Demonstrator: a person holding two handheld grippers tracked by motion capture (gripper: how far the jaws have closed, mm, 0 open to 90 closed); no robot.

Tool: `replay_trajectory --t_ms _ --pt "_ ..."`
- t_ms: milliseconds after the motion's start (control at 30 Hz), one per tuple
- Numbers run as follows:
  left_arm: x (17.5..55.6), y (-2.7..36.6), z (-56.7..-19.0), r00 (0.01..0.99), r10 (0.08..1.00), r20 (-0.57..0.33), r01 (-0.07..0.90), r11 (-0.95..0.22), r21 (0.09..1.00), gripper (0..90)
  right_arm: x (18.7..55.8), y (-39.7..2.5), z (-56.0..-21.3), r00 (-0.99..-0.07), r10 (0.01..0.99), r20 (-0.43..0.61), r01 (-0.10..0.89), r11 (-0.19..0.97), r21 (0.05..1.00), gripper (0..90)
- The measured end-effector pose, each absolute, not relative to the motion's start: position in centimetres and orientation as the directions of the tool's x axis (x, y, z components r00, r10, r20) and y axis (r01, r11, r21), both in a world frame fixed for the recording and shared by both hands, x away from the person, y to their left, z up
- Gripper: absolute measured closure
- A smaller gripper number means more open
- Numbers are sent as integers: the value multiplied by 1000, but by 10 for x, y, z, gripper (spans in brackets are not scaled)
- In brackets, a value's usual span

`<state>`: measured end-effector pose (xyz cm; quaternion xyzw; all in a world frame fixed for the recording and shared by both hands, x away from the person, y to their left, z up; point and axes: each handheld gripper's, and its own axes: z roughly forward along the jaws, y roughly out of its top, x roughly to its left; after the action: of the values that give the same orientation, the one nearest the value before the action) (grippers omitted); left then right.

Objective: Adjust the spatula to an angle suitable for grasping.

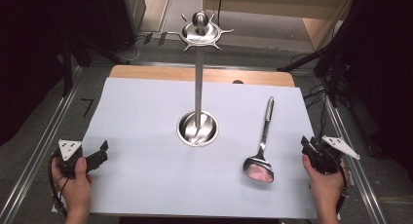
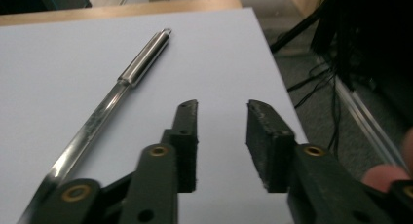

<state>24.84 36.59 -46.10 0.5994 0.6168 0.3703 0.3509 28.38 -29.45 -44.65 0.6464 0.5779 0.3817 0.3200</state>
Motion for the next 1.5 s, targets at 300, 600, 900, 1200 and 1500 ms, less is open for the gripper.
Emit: replay_trajectory --t_ms 300,600,900,1200,1500 --pt "249 366 -461 -38 999 7 480 12 877 144 321 -273 -435 -22 998 64 607 -37 794 876" --pt "248 366 -461 -30 1000 8 479 7 878 145 359 -261 -429 10 993 114 710 -88 699 900" --pt "248 366 -461 -29 999 16 476 0 880 146 388 -260 -432 47 986 160 744 -141 653 900" --pt "248 365 -461 -29 999 17 477 -1 879 146 417 -246 -441 30 989 145 799 -111 590 900" --pt "249 365 -461 -25 1000 17 479 -3 878 146 436 -235 -453 37 990 134 815 -107 569 900"
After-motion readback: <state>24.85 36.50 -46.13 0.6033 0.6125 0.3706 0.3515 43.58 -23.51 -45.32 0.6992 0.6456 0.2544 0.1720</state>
